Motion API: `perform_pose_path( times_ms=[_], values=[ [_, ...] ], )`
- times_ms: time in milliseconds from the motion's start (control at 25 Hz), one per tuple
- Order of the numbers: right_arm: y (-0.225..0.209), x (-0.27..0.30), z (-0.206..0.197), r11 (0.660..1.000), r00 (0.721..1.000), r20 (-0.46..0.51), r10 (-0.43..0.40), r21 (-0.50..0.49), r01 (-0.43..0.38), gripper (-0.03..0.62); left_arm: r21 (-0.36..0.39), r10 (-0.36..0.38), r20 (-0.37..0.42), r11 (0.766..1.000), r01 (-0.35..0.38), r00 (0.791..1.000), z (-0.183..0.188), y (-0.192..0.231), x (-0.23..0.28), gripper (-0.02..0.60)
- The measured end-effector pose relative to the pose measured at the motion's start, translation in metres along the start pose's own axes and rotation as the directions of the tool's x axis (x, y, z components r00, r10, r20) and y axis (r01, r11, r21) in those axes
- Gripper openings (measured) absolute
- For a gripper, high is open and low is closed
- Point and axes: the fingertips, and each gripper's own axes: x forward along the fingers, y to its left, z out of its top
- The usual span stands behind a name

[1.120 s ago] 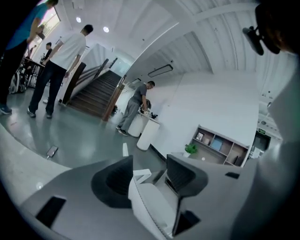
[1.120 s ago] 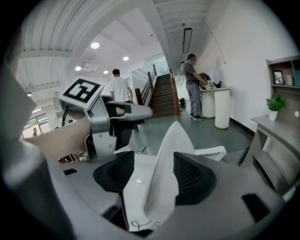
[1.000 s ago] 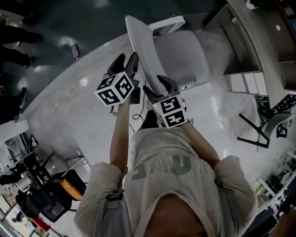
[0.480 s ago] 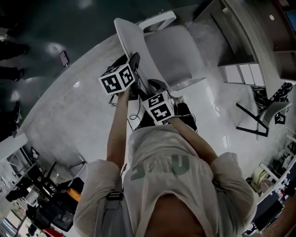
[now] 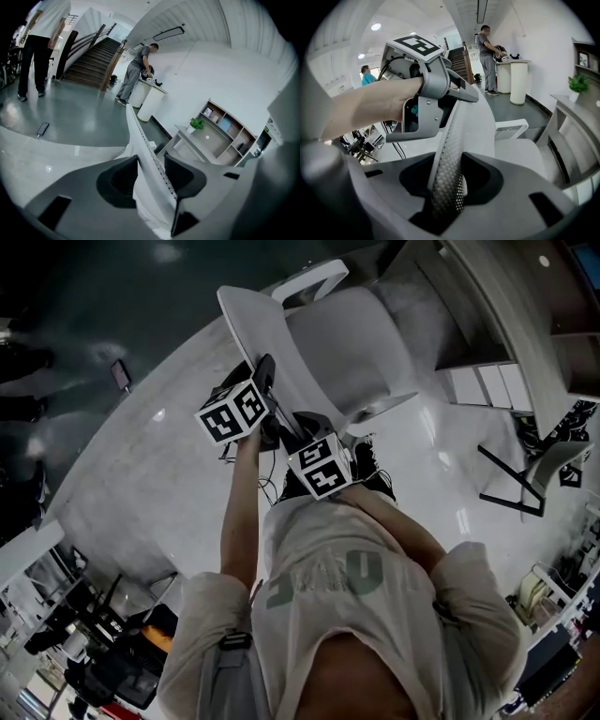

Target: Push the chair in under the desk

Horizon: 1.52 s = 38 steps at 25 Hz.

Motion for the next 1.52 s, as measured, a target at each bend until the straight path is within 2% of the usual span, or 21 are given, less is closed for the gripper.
perform_pose_path(
  times_ms=[280,800,1520],
  values=[
    [-0.068,-0.023,0.000,0.998,0.999,0.016,-0.048,-0.033,0.049,0.127,-0.018,-0.036,0.043,0.999,0.037,0.998,0.004,-0.052,0.042,0.189],
    [-0.141,-0.045,0.012,0.979,0.981,0.059,-0.183,-0.076,0.187,0.097,-0.026,-0.103,-0.007,0.994,0.103,0.995,0.002,-0.099,0.102,0.200],
    [-0.228,-0.056,0.028,0.970,0.971,0.066,-0.231,-0.063,0.235,0.091,0.001,-0.147,-0.069,0.989,0.147,0.987,0.017,-0.154,0.175,0.209]
  ],
)
